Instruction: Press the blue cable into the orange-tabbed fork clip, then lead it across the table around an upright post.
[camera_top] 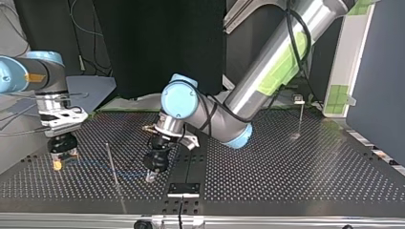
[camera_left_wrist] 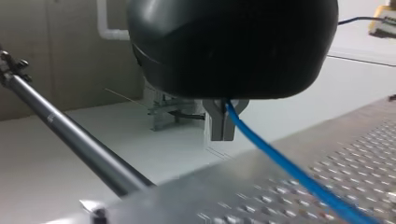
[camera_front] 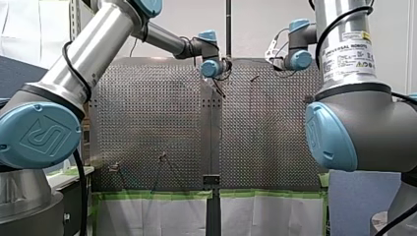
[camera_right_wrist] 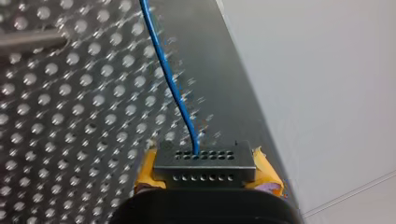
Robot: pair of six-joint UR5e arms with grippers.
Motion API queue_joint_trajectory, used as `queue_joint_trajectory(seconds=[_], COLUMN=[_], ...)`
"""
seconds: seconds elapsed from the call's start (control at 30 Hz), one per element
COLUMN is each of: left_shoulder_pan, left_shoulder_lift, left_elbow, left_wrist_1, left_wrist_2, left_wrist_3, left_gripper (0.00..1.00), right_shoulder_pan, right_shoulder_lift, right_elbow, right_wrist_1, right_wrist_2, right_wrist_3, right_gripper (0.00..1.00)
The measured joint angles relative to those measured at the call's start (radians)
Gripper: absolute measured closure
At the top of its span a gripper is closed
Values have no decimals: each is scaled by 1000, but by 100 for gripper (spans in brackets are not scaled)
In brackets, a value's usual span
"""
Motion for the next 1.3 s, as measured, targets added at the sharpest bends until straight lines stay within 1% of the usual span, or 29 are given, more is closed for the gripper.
queue_joint_trajectory(seconds=[0.47,0.6,0.83,0.97,1.07,1.3], left_shoulder_pan=[-7,-7,-12,-18,-20,-23], left_shoulder_lift=[-78,-94,-122,-125,-126,-126], left_elbow=[-1,0,-1,0,0,0], left_wrist_1=[8,10,13,17,18,18], left_wrist_2=[28,31,28,26,25,21], left_wrist_3=[19,21,29,32,36,40], left_gripper=[100,100,100,100,100,100], right_shoulder_pan=[-20,-22,-20,-17,-14,-4], right_shoulder_lift=[66,99,160,197,227,304], right_elbow=[0,0,0,0,0,3], right_wrist_1=[-22,-26,-33,-39,-46,-63], right_wrist_2=[0,0,2,6,14,46], right_wrist_3=[-1,-2,-8,-19,-31,-67], right_gripper=[100,100,100,100,100,100])
